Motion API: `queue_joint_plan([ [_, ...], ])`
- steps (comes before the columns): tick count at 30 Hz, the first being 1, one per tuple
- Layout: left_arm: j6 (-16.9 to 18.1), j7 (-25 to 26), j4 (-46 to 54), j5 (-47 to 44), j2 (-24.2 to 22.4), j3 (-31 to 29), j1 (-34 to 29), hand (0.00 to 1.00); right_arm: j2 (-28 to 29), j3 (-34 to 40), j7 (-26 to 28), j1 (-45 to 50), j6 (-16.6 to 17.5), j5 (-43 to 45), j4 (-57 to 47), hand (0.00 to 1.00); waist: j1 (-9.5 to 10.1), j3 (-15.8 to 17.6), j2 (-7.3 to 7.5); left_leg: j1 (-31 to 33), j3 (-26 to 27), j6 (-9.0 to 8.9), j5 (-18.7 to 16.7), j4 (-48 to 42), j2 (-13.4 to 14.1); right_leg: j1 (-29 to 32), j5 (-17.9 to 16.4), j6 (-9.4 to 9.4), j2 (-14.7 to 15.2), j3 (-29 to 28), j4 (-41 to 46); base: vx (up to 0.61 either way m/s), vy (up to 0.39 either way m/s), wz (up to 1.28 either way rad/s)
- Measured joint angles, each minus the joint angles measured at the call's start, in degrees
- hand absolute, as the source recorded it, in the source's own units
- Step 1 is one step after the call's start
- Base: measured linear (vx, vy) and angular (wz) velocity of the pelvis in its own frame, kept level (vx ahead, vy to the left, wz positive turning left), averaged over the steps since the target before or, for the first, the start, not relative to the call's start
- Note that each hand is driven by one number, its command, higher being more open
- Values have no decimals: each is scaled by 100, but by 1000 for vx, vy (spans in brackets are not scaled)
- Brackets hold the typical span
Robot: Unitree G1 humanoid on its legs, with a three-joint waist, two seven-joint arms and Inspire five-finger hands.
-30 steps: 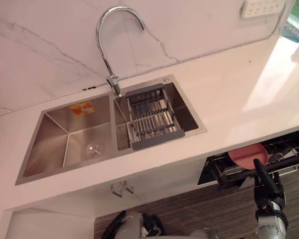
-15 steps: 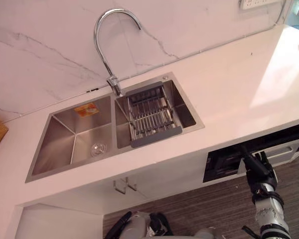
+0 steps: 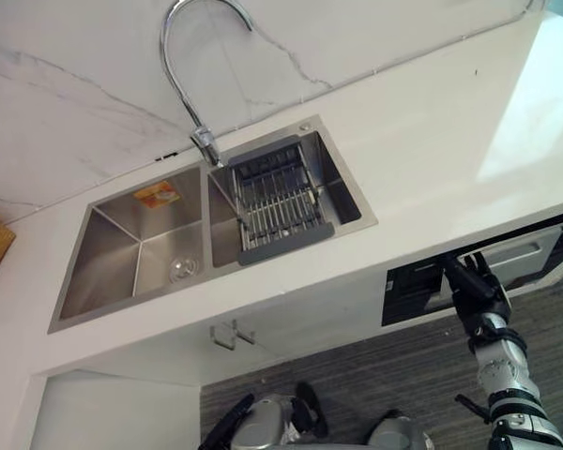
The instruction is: Walk over to the sink, pick up the cup, carry it to the dishwasher, place the cup inside the dishwasher, then close the dishwasher door
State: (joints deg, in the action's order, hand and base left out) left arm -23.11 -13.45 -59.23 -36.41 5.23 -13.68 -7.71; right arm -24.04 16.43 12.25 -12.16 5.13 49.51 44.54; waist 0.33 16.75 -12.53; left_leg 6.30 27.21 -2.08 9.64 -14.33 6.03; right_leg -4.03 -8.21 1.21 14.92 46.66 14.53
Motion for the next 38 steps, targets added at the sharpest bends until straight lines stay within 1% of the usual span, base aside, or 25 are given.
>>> queue_joint_plan([
  [4, 0, -21, -19, 57, -1, -2, 25, 100, 33, -262, 43, 67, 49, -263, -94, 100, -8, 1, -17, -58, 1, 33, -29, 244, 61, 70, 2, 2, -173, -55, -188, -40, -20, -15],
  [5, -2, -56, -29, 68, -5, 1, 26, 100, 44, -423, 119, 256, 62, -540, -250, 100, -5, -16, -44, -80, 5, 153, -214, 333, 160, 113, 19, -21, -253, -73, -82, -1, -7, -13],
  [6, -3, -99, -39, 131, -2, 2, 25, 100, 74, -564, 189, 454, 61, -789, -383, 100, -21, -18, -65, -149, 25, 170, -596, 332, 210, 170, -59, -147, -257, -53, 139, 24, 42, 1],
  [7, 0, -99, -54, 190, 4, -2, 59, 100, 185, -632, 230, 670, 64, -1094, -426, 100, -16, -6, -50, -174, 9, 389, -824, 349, 280, 156, -145, -163, -291, -19, 235, 38, 54, 5],
  [9, 43, -185, -54, 212, 9, -5, 65, 100, 536, -819, 128, 1103, 149, -1777, -470, 100, 31, -29, 31, -156, 131, 306, -996, 400, 271, 178, -152, -133, -280, 7, 210, 73, 15, 11],
  [12, 44, -121, -58, 220, -14, 1, 70, 100, 1188, -813, -666, 1575, 503, -2508, -468, 100, -4, -56, 52, -158, 363, 254, -1018, 503, 180, 267, -269, 29, -65, 109, 394, 94, 31, 19],
  [14, 33, -29, -94, 185, 37, 14, 74, 100, 1412, -711, -1231, 1773, 679, -2757, -530, 100, -16, -113, 178, -245, 474, 258, -1004, 661, 18, 353, -429, 170, 194, 105, 699, 168, 66, 15],
  [16, -79, 64, -148, 149, 160, 77, 71, 100, 1568, -220, -1724, 1992, 933, -2953, -707, 100, -56, -235, 426, -438, 589, 278, -1014, 934, -257, 375, -649, 369, 582, 79, 1094, 202, 72, 11],
  [17, -111, 86, -150, 150, 195, 88, 63, 100, 1573, -73, -1788, 2044, 1008, -3006, -718, 100, -76, -278, 512, -503, 582, 291, -1024, 1027, -339, 379, -675, 385, 705, 60, 1290, 227, 45, 15],
  [18, -153, 138, -161, 147, 238, 165, 69, 100, 1546, 170, -1871, 2129, 1105, -3228, -731, 100, -150, -313, 650, -668, 531, 319, -1036, 1169, -504, 508, -672, 362, 1019, -239, 1947, 255, 49, 22],
  [19, -170, 193, -119, 119, 279, 274, 70, 100, 1525, 371, -1959, 2186, 1171, -3461, -729, 100, -225, -356, 772, -844, 455, 349, -1060, 1266, -621, 801, -478, 164, 1275, -858, 2724, 268, 56, 32],
  [20, -186, 225, -108, 32, 316, 353, 70, 100, 1512, 412, -1977, 2247, 1184, -3551, -712, 100, -285, -376, 837, -934, 364, 360, -1100, 1296, -655, 900, -326, 104, 1341, -1151, 3041, 370, 49, 60],
  [21, -219, 324, -92, 8, 405, 554, 73, 100, 1488, 431, -1984, 2418, 1192, -3625, -669, 100, -425, -400, 944, -1136, 91, 383, -1142, 1353, -656, 1086, 136, -47, 1388, -1632, 3637, 323, 2, 74],
  [22, -234, 347, -87, -28, 453, 630, 78, 100, 1505, 431, -1982, 2501, 1193, -3624, -637, 100, -484, -391, 966, -1206, -77, 386, -1158, 1350, -609, 1167, 109, -6, 1325, -1814, 3817, 324, -35, 106],
  [23, -278, 377, 9, -66, 548, 800, 102, 100, 1570, 380, -1975, 2602, 1196, -3622, -478, 100, -546, -372, 892, -1220, -335, 334, -1220, 1289, -420, 1299, -312, 126, 1002, -2081, 3624, 281, -120, 113],
  [24, -304, 409, 6, -63, 601, 906, 183, 100, 1584, 269, -1935, 2633, 1181, -3624, -264, 100, -581, -331, 939, -1191, -566, 248, -1186, 1198, -252, 1420, -528, 167, 704, -2199, 3096, 264, -141, 110],
  [25, -339, 416, 5, -60, 638, 934, 216, 100, 1593, 217, -1894, 2635, 1161, -3624, -136, 100, -585, -318, 945, -1179, -676, 227, -1183, 1192, -214, 1500, -525, 176, 620, -2211, 2810, 305, -198, 99],
  [26, -411, 414, 28, -66, 709, 967, 239, 100, 1645, 153, -1815, 2618, 1131, -3631, 106, 100, -571, -301, 1014, -1187, -815, 180, -1168, 1194, -216, 1618, -478, 241, 551, -2232, 2252, 240, -215, 85],
  [27, -450, 408, 68, -67, 764, 968, 232, 100, 1721, 128, -1699, 2516, 1059, -3631, 380, 100, -563, -298, 1157, -1230, -949, 58, -1189, 1191, -291, 1613, 105, 213, 499, -2230, 1390, 238, -242, 74],
  [28, -481, 393, 91, -67, 837, 966, 222, 100, 1757, 101, -1636, 2466, 1028, -3629, 518, 100, -546, -300, 1267, -1266, -990, -21, -1230, 1193, -389, 1584, 419, 192, 553, -2154, 1115, 230, -274, 30],
  [29, -406, 417, 46, 15, 701, 954, 285, 100, 1660, 117, -1507, 2183, 927, -3619, 902, 100, -455, -264, 1109, -1254, -961, -152, -1270, 1180, -223, 1465, 345, 231, 356, -2116, 946, 201, -242, -2],
  [30, -415, 406, 9, 127, 658, 976, 321, 100, 1592, 101, -1396, 2110, 844, -3643, 1168, 100, -432, -309, 976, -1185, -946, -207, -1268, 1151, -33, 1335, 393, 183, 126, -1994, 616, 227, -254, -11],
  [31, -414, 400, -23, 265, 645, 972, 322, 100, 1616, 107, -1323, 2104, 773, -3714, 1326, 100, -448, -308, 923, -1209, -925, -320, -1265, 1160, 140, 1165, 426, 138, -91, -1889, 381, 158, -176, 0],
  [34, -437, 264, -43, 615, 687, 971, 382, 100, 1649, 116, -1308, 2150, 595, -3787, 1352, 100, -442, -304, 923, -1264, -924, -456, -1203, 1196, 261, 974, 448, 116, -255, -1758, 137, 97, -109, 10],
  [38, -441, 78, -185, 869, 715, 981, 539, 100, 1619, 100, -1276, 1988, 377, -3781, 1343, 100, -424, -297, 909, -1258, -903, -484, -1167, 1204, 209, 812, 675, 188, -290, -1719, -247, 27, 15, 4],
])
